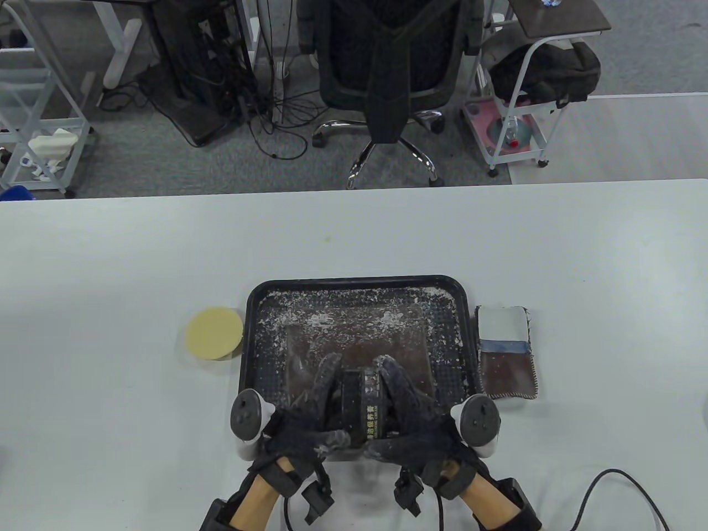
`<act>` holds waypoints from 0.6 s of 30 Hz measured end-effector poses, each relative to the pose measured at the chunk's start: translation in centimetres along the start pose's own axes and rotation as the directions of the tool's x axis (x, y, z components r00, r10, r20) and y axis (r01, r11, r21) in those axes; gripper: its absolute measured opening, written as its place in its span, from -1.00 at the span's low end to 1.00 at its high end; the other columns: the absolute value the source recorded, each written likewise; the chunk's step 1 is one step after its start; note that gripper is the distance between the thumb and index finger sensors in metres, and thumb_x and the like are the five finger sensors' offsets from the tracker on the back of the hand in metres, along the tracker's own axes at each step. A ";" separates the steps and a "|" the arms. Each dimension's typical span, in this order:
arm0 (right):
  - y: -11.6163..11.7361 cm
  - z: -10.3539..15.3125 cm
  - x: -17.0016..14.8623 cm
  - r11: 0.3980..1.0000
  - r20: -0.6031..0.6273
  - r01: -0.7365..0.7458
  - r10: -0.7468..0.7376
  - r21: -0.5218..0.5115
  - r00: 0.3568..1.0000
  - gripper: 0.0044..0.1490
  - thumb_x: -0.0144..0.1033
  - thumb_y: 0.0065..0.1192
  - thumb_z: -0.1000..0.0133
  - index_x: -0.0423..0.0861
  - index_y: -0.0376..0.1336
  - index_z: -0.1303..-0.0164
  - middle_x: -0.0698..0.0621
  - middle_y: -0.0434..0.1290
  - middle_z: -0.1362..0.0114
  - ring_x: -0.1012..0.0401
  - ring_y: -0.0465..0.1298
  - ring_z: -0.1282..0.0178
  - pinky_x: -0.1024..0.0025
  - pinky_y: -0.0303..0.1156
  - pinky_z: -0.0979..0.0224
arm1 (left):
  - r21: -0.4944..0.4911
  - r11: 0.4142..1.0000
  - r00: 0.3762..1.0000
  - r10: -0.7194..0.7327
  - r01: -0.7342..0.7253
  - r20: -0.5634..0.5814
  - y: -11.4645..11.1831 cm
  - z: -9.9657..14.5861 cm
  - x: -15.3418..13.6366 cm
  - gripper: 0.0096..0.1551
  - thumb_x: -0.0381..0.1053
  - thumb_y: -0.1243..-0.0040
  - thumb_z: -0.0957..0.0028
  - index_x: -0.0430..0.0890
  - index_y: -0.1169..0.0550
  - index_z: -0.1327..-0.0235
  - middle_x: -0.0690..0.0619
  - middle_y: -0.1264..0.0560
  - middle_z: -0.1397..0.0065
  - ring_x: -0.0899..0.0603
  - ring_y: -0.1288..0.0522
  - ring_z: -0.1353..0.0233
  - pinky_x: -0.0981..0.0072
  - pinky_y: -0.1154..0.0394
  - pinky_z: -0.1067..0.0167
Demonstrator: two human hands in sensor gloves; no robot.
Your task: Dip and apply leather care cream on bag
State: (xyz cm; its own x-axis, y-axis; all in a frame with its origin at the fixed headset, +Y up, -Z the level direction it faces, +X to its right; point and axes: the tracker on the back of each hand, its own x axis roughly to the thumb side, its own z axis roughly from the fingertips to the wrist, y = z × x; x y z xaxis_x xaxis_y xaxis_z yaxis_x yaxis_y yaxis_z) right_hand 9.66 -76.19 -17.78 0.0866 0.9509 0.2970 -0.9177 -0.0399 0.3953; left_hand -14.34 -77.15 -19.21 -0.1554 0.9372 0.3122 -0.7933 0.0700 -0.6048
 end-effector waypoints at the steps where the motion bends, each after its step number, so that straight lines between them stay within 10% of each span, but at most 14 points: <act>1: -0.1 0.0 -0.3 0.998 -0.034 0.069 -0.069 -0.001 0.997 0.47 0.33 0.66 0.02 0.02 -0.26 -0.71 -0.38 -0.23 -0.71 -0.59 0.08 -0.56 -0.44 0.40 -0.29 | -0.021 0.996 0.996 -0.082 0.082 0.035 -0.1 -0.2 0.5 0.47 0.51 -0.42 0.16 0.04 0.23 -0.63 -0.34 0.42 -0.62 -0.72 0.27 -0.55 -0.74 0.00 -0.30; 7: 0.0 0.1 -1.4 0.974 -0.184 0.221 -0.209 0.048 0.960 0.45 0.41 0.59 -0.02 0.00 -0.26 -0.72 -0.42 -0.21 -0.70 -0.59 0.13 -0.53 -0.40 0.43 -0.27 | -0.064 0.913 0.911 -0.393 0.403 0.126 -0.7 -0.1 2.6 0.51 0.49 -0.48 0.23 0.10 0.26 -0.59 -0.31 0.38 -0.64 -0.70 0.17 -0.58 -0.69 -0.14 -0.32; 18: 0.1 0.0 -0.2 0.999 -0.026 0.038 -0.037 0.035 0.999 0.45 0.30 0.66 0.02 0.03 -0.25 -0.72 -0.39 -0.24 -0.71 -0.60 0.06 -0.56 -0.48 0.34 -0.31 | 0.058 0.978 0.979 -0.196 0.199 -0.047 -0.2 0.2 1.5 0.43 0.64 -0.32 0.12 -0.03 0.12 -0.67 -0.44 0.11 -0.64 -0.69 -0.20 -0.47 -0.45 -0.47 -0.17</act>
State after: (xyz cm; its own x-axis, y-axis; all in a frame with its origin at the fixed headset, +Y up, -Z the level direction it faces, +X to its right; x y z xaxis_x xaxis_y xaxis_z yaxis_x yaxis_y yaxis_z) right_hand 9.53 -76.42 -17.81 0.1102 0.9593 0.2599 -0.8998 -0.0148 0.4361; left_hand -14.52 -75.84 -18.52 0.0308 0.9202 0.3903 -0.8410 0.2349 -0.4874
